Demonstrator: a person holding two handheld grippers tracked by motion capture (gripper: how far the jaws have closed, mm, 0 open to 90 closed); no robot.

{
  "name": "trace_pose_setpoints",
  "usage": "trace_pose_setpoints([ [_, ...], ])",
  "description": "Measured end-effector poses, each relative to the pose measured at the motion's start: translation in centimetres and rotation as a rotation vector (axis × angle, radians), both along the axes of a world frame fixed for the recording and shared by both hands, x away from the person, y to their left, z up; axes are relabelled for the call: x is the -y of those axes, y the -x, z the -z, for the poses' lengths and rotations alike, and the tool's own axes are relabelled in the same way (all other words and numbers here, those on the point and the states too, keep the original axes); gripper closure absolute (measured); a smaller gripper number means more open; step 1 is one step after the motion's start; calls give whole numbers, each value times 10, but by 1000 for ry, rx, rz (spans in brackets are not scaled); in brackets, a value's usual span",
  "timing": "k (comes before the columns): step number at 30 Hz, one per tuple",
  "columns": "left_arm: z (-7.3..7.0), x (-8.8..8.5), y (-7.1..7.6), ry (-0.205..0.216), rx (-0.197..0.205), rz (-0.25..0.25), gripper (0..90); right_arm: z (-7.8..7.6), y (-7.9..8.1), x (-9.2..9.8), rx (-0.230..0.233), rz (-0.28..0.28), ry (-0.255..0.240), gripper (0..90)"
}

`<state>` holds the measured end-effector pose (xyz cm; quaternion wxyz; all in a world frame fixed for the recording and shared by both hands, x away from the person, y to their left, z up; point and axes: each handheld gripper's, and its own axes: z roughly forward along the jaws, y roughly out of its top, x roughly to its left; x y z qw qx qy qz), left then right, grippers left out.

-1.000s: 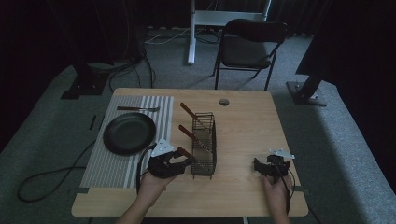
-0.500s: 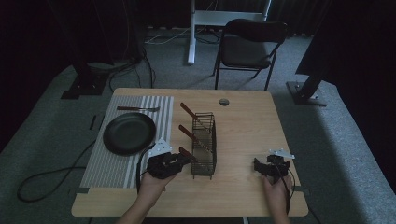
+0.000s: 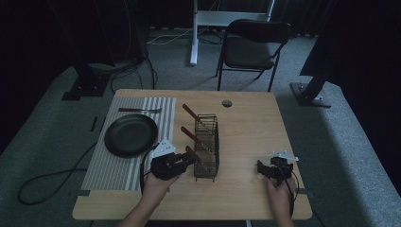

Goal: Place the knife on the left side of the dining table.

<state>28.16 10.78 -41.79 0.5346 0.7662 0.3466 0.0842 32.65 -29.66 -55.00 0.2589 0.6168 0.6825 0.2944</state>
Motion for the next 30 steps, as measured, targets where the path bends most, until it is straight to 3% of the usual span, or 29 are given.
trace_pose_setpoints([
  [7, -6, 0, -1, -3, 21, 7, 821, 0, 0, 0, 0, 0, 0, 129],
  [17, -26, -13, 5, 52, 84, -30, 821, 0, 0, 0, 1, 0, 0, 129],
  [30, -44, -23, 13, 89, 137, -47, 821, 0, 0, 0, 0, -1, 1, 129],
])
